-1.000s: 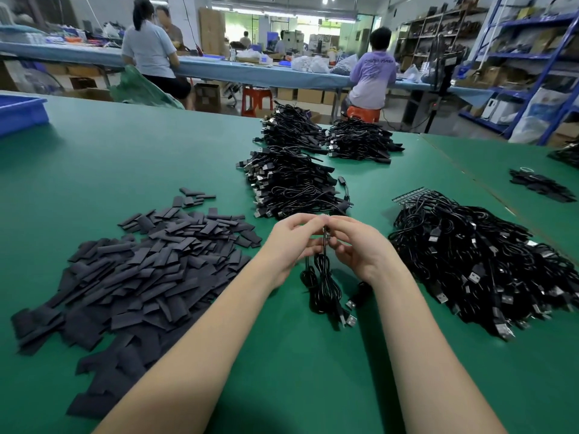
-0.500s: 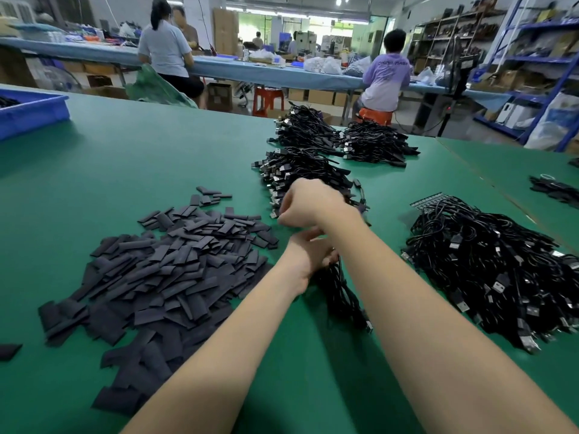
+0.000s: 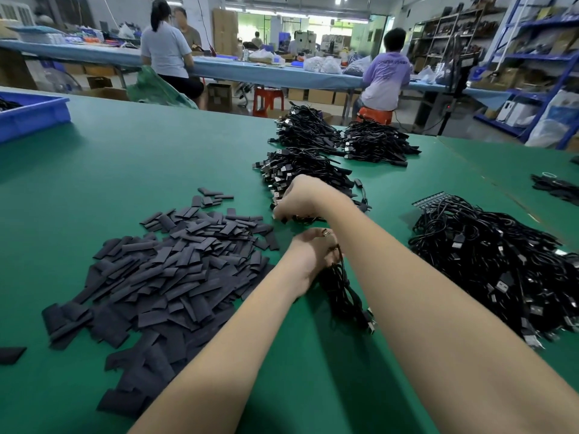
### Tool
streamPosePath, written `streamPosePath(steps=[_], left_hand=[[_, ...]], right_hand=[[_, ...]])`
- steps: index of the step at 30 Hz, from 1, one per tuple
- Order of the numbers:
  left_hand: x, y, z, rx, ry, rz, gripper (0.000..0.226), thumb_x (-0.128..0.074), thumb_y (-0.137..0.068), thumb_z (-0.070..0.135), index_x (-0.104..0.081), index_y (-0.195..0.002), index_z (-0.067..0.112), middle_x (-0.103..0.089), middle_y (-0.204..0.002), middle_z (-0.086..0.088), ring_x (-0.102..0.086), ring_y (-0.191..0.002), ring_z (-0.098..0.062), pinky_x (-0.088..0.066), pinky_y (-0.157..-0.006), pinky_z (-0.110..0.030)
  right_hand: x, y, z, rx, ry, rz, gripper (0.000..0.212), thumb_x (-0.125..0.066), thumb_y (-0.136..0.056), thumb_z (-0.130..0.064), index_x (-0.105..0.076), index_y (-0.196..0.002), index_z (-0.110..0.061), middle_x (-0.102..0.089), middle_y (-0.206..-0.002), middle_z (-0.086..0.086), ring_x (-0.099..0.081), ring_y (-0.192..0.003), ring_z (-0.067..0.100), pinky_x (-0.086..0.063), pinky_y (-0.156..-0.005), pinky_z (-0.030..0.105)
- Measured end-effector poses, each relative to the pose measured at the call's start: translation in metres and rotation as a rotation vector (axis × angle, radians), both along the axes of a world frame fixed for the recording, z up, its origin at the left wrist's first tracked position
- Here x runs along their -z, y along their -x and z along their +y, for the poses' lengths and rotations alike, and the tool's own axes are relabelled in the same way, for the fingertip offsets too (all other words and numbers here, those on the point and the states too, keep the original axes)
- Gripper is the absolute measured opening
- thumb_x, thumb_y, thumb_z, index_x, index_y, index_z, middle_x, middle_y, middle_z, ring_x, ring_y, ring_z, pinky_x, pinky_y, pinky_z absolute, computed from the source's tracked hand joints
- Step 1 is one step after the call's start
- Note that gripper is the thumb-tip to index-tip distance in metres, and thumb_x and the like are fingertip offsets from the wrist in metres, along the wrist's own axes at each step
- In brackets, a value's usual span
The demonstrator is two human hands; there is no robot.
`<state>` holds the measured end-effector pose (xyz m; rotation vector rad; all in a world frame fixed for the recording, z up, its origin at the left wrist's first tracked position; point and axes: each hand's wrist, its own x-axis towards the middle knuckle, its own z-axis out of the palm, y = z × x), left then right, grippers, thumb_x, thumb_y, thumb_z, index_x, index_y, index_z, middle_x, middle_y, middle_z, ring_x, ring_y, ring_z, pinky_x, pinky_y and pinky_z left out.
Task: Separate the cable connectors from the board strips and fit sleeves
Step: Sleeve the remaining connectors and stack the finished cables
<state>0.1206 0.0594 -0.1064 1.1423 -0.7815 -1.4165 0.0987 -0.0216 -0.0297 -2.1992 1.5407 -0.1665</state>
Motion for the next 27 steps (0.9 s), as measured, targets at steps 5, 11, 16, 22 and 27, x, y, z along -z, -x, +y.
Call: streamPosePath(steps=[5, 11, 16, 22, 27], left_hand=[[0.001, 0.006, -0.003, 0.045, -0.011, 0.102, 0.018, -0.049, -0.101, -0.007, -0.063, -0.107, 0.002, -0.065, -0.093, -0.009, -0.068, -0.074, -0.017, -0.059, -0.068, -0.018], [0.000, 0.003, -0.006, 0.017, 0.001, 0.181, 0.009, -0.062, -0.095, -0.004, -0.059, -0.102, 0.002, -0.065, -0.086, -0.012, -0.067, -0.070, -0.019, -0.052, -0.057, -0.016], [-0.001, -0.002, -0.007, 0.065, 0.059, 0.118, 0.006, -0.062, -0.096, 0.002, -0.062, -0.095, 0.007, -0.066, -0.081, -0.008, -0.065, -0.068, -0.016, -0.051, -0.059, -0.018], [-0.008, -0.012, -0.005, 0.150, 0.096, -0.054, 0.005, -0.068, -0.094, 0.016, -0.068, -0.093, 0.021, -0.072, -0.081, 0.004, -0.069, -0.076, -0.012, -0.051, -0.060, -0.016], [-0.011, -0.018, -0.004, 0.207, 0.084, -0.130, 0.004, -0.069, -0.094, 0.024, -0.069, -0.098, 0.025, -0.074, -0.085, 0.008, -0.070, -0.080, -0.010, -0.048, -0.061, -0.017]], right_hand=[[0.000, 0.065, -0.002, 0.171, -0.084, -0.461, 0.010, -0.081, -0.080, -0.023, -0.073, -0.083, -0.017, -0.069, -0.080, 0.000, -0.044, -0.058, 0.014, -0.034, -0.044, 0.022], [0.043, 0.129, 0.027, 0.314, -0.415, -1.231, 0.044, -0.086, -0.077, -0.033, -0.073, -0.118, -0.021, -0.078, -0.104, -0.005, -0.053, -0.057, 0.003, -0.033, -0.045, 0.014], [0.070, 0.132, 0.043, 0.314, -0.382, -1.441, 0.047, -0.092, -0.052, -0.037, -0.079, -0.096, -0.026, -0.074, -0.109, -0.004, -0.052, -0.059, 0.003, -0.032, -0.046, 0.012], [0.070, 0.127, 0.048, 0.320, -0.214, -1.468, 0.027, -0.093, -0.063, -0.035, -0.078, -0.086, -0.036, -0.066, -0.094, -0.003, -0.052, -0.063, 0.003, -0.037, -0.047, 0.013], [0.067, 0.129, 0.053, 0.306, -0.182, -1.471, 0.018, -0.089, -0.074, -0.031, -0.076, -0.084, -0.038, -0.070, -0.096, -0.007, -0.051, -0.060, 0.003, -0.037, -0.048, 0.013]])
